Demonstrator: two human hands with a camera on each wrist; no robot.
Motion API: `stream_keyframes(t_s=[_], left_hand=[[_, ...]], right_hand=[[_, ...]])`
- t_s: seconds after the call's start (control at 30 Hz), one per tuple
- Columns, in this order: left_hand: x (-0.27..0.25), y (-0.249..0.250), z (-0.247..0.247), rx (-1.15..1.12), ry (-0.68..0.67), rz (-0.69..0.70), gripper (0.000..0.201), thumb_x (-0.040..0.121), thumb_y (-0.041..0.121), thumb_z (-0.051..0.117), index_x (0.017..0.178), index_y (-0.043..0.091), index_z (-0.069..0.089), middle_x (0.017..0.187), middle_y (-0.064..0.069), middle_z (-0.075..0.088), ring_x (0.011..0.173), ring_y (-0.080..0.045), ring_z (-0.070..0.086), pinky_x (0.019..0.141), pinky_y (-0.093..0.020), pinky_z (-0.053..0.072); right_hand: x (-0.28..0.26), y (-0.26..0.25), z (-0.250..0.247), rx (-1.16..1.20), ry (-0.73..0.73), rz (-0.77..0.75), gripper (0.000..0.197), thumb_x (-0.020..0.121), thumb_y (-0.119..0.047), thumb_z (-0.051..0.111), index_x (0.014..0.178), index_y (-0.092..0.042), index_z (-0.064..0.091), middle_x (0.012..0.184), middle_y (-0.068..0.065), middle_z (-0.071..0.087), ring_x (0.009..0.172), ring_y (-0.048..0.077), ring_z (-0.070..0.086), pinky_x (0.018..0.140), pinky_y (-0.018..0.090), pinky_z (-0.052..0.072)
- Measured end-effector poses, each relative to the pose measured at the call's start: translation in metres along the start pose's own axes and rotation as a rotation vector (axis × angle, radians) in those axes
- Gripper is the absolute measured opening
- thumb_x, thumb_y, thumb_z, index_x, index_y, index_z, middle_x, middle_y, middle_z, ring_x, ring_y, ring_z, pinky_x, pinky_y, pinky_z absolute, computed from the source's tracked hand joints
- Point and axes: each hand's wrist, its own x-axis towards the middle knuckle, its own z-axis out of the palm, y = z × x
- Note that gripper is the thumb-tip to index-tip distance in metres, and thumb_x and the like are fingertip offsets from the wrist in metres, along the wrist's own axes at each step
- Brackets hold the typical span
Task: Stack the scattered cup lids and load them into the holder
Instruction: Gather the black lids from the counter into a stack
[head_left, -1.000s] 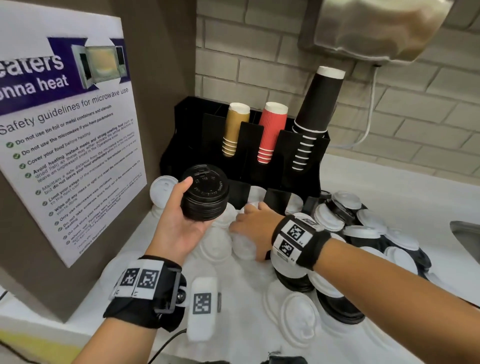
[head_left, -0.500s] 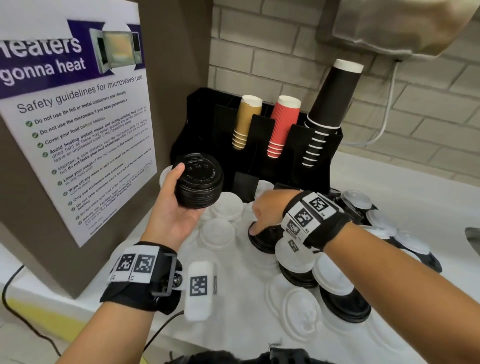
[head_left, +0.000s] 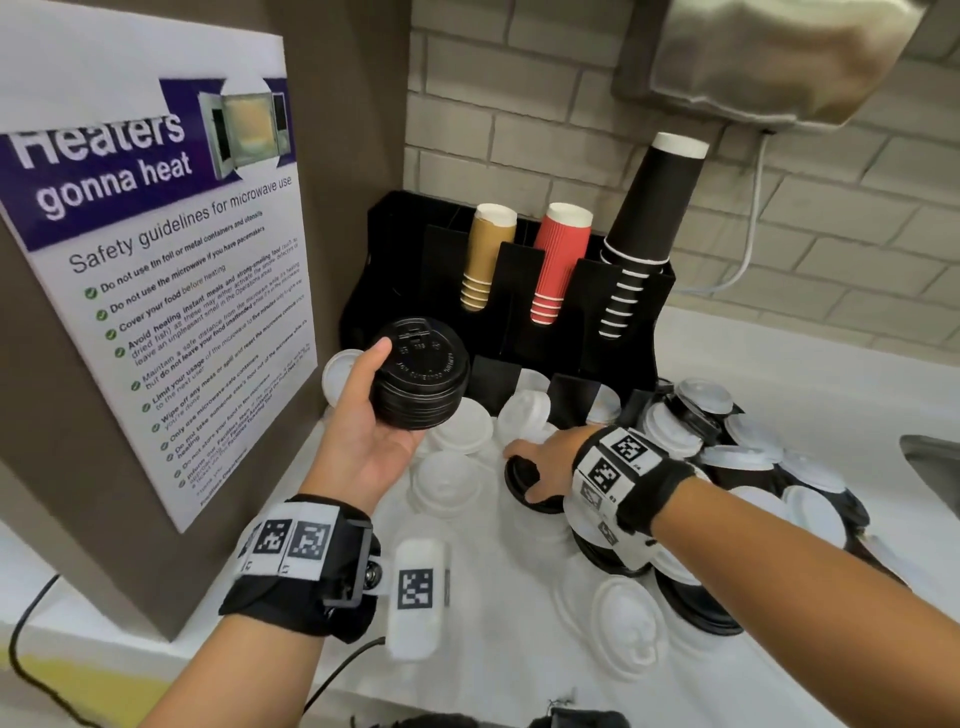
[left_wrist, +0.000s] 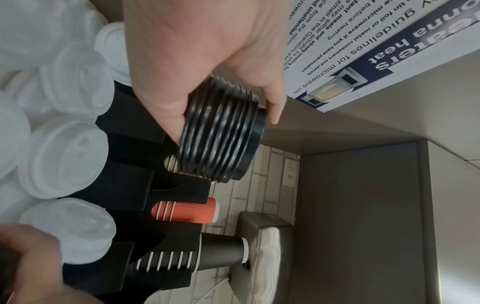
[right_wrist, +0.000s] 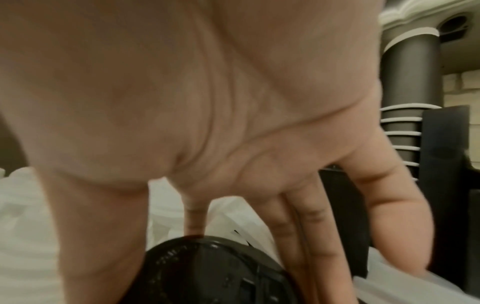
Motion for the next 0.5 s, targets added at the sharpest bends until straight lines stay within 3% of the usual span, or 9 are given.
stream_keyframes(t_s=[0.13, 0.2, 0.3, 0.4, 0.5], left_hand=[[0.002, 0.007, -0.002, -0.012, -0.020, -0.015, 0.054, 0.079, 0.032, 0.065, 0.128, 0.011, 0.058, 0.122, -0.013, 0.068, 0.111, -0.027, 0.067, 0.092, -0.040, 0.056], [0.003, 0.010, -0.002, -0.011, -0.032, -0.023, 0.053, 0.079, 0.031, 0.065, 0.127, 0.011, 0.058, 0.120, -0.013, 0.069, 0.109, -0.026, 0.068, 0.086, -0.038, 0.058], [0.005, 0.013, -0.002, -0.010, -0.046, -0.034, 0.059, 0.079, 0.031, 0.065, 0.133, 0.010, 0.054, 0.124, -0.014, 0.067, 0.112, -0.028, 0.066, 0.089, -0.039, 0.057], [0.007, 0.014, -0.001, 0.001, -0.060, -0.060, 0.064, 0.079, 0.033, 0.064, 0.137, 0.010, 0.051, 0.128, -0.014, 0.065, 0.115, -0.029, 0.064, 0.091, -0.041, 0.056], [0.007, 0.013, -0.001, -0.031, -0.055, -0.096, 0.062, 0.077, 0.033, 0.065, 0.134, 0.010, 0.055, 0.125, -0.015, 0.066, 0.114, -0.030, 0.065, 0.089, -0.042, 0.055]], right_hand=[[-0.004, 0.002, -0.007, 0.108, -0.012, 0.025, 0.061, 0.093, -0.045, 0.051, 0.146, -0.038, 0.021, 0.127, 0.010, 0.048, 0.100, 0.027, 0.055, 0.077, 0.032, 0.044], [-0.008, 0.003, -0.016, 0.215, -0.017, 0.020, 0.060, 0.092, -0.045, 0.049, 0.145, -0.039, 0.022, 0.115, 0.006, 0.047, 0.093, 0.024, 0.051, 0.079, 0.031, 0.042], [-0.016, 0.006, -0.031, 0.361, -0.032, -0.006, 0.055, 0.092, -0.046, 0.047, 0.143, -0.039, 0.026, 0.104, 0.003, 0.046, 0.089, 0.021, 0.050, 0.080, 0.026, 0.038], [-0.028, 0.013, -0.042, 0.561, 0.000, -0.060, 0.041, 0.094, -0.045, 0.045, 0.134, -0.040, 0.038, 0.105, -0.001, 0.051, 0.078, 0.012, 0.053, 0.072, 0.021, 0.044], [-0.045, 0.020, -0.049, 0.819, 0.147, -0.107, 0.029, 0.096, -0.041, 0.044, 0.124, -0.040, 0.046, 0.100, -0.008, 0.054, 0.071, 0.007, 0.054, 0.048, 0.009, 0.042]])
